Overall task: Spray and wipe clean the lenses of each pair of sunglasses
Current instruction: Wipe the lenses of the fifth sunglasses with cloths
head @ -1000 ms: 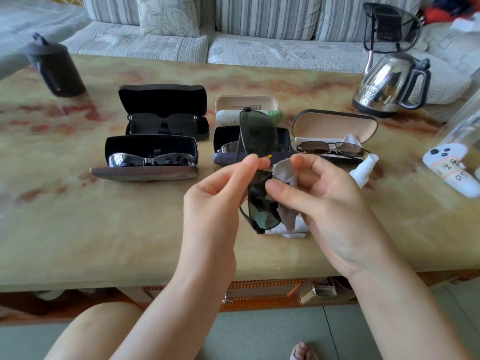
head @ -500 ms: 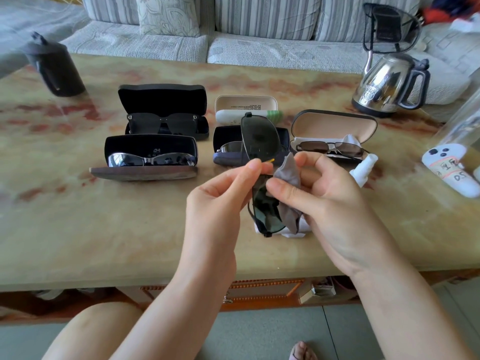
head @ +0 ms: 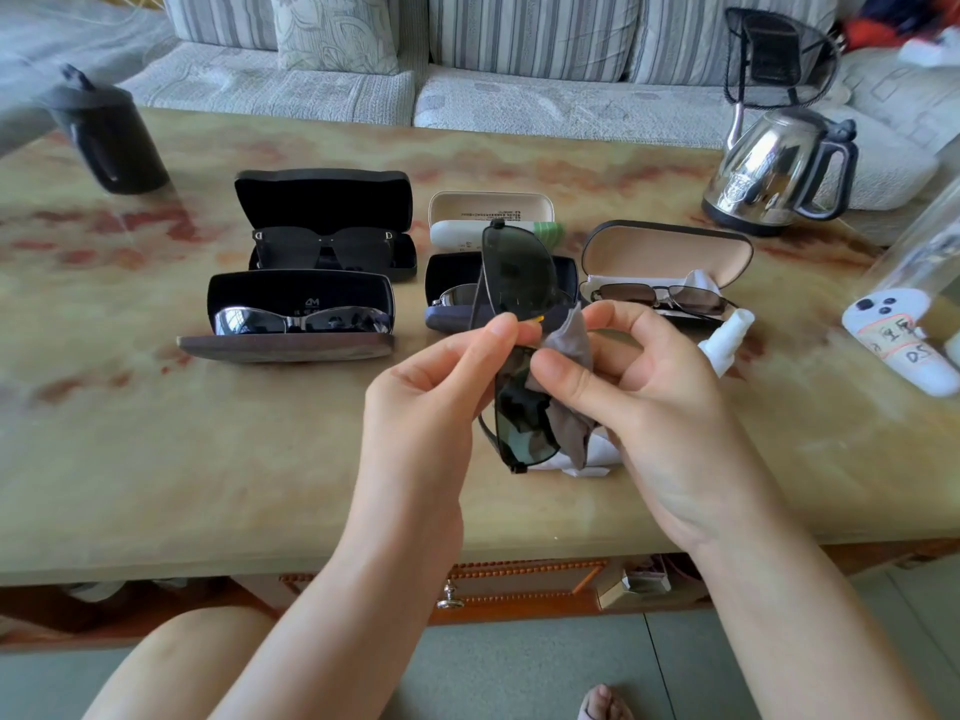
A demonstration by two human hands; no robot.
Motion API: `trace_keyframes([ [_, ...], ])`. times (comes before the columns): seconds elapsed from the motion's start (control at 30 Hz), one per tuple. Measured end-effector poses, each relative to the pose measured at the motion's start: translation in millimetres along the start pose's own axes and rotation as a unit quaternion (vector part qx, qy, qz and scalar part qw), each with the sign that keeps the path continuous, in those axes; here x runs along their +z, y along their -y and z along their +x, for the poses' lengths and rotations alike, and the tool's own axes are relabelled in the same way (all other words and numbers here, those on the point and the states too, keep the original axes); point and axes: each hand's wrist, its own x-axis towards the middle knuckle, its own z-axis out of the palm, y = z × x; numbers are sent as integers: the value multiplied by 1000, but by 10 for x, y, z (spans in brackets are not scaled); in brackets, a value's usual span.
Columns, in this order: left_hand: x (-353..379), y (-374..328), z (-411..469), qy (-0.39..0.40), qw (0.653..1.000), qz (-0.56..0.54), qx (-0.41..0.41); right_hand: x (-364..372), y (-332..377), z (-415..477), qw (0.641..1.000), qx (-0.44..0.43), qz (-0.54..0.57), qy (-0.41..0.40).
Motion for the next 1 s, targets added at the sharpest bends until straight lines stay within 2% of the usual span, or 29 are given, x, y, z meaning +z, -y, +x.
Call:
trace_keyframes([
  [0.1,-4,-7,-1,-4,1000,7,-4,-38,3,-18,999,16,-21,19],
  [0.43,-45,-43,45,1,1000,-11,21,-116,-50,29,997,-13,-74,-17],
  [0.53,-63,-64,71,9,999,-30,25,-227,-30,90,989,-56,-120,-71],
  [0.67,-86,-80,86,21,999,-43,22,-385,-73,271,953,-107,-248,-134],
  [0.73,-94,-86,88,29,998,-46,18,-419,-150,355,933,-91,-327,-121],
  [0.83,-110,-97,99,37,998,-50,12,-410,-251,374,882,-57,-452,-119],
  [0.9,-128,-100,112,37,998,-49,8,-373,-223,314,881,-61,-458,-107],
  [1.0,-163,-103,136,43,998,-51,-2,-354,-177,195,892,-35,-450,-28],
])
